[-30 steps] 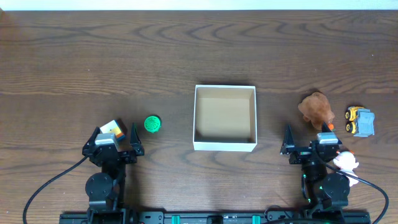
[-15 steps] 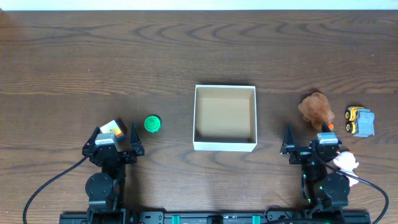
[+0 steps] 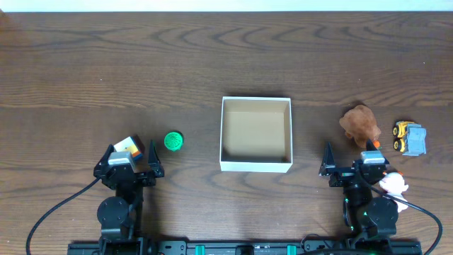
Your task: Pack container
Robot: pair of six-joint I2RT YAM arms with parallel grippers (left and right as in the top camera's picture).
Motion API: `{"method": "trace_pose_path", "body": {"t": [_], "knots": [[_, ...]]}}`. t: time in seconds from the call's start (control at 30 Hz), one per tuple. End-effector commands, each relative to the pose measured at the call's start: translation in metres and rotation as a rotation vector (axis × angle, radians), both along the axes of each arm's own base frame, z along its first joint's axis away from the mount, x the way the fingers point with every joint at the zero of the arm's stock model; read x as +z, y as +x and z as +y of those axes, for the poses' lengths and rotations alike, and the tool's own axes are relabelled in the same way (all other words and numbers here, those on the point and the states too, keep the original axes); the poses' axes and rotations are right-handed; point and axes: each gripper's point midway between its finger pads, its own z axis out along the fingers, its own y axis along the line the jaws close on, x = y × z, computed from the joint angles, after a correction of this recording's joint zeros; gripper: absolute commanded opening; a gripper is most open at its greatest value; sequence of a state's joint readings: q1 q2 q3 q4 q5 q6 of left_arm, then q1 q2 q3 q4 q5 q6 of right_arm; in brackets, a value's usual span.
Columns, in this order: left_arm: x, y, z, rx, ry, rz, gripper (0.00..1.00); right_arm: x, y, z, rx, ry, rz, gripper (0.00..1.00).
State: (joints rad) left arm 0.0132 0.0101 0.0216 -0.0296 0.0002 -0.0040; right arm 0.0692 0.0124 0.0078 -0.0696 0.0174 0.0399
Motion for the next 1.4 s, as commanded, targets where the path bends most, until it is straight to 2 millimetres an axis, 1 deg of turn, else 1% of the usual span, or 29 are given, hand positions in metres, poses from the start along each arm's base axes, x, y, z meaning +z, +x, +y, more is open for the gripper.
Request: {"method": "trace_pose_path", "body": {"t": [0.0, 0.13, 0.33, 0.4, 0.53, 0.6, 0.8, 0.9, 1.0, 1.1, 1.17, 1.23, 1.37], "knots": [[-0.016, -0.001, 0.004, 0.020, -0.014, 0.047, 0.98, -0.001, 0.000, -0.002, -0.006, -0.011, -0.001, 0.99], [-0.016, -0.001, 0.004, 0.020, -0.015, 0.045, 0.98, 0.001, 0.000, 0.000, 0.005, -0.010, -0.008, 0.99], [-0.016, -0.001, 0.004, 0.020, -0.015, 0.045, 0.98, -0.002, 0.000, 0.003, 0.024, -0.007, 0.006, 0.99], [-0.014, -0.001, 0.004, 0.020, -0.016, 0.040, 0.98, -0.001, 0.000, 0.003, 0.021, 0.032, 0.003, 0.99], [-0.007, -0.001, 0.003, 0.032, -0.124, 0.016, 0.98, -0.001, 0.000, 0.003, 0.017, 0.075, 0.007, 0.99], [0.000, -0.002, 0.003, 0.033, -0.138, 0.001, 0.98, 0.001, -0.001, 0.003, 0.016, 0.098, 0.009, 0.99], [0.031, -0.004, 0.003, 0.028, -0.138, -0.046, 0.98, 0.016, -0.008, 0.000, -0.002, 0.092, 0.048, 0.99], [0.042, -0.003, 0.001, 0.014, -0.140, -0.029, 0.98, 0.025, -0.012, -0.005, -0.033, 0.086, 0.090, 0.99], [0.051, 0.002, -0.002, 0.002, -0.142, 0.000, 0.98, 0.038, -0.013, -0.010, -0.062, 0.080, 0.132, 0.99], [0.063, 0.008, -0.002, 0.008, -0.161, 0.053, 0.98, 0.057, -0.011, -0.018, -0.109, 0.067, 0.183, 0.99], [0.065, 0.013, -0.002, 0.021, -0.202, 0.117, 0.98, 0.070, -0.008, -0.022, -0.135, 0.058, 0.230, 0.99], [0.064, 0.018, -0.001, 0.030, -0.207, 0.196, 0.98, 0.080, -0.003, -0.023, -0.142, 0.052, 0.292, 0.99], [0.063, 0.032, -0.005, 0.023, -0.213, 0.317, 0.98, 0.092, 0.007, -0.032, -0.187, 0.040, 0.466, 0.99]]}}
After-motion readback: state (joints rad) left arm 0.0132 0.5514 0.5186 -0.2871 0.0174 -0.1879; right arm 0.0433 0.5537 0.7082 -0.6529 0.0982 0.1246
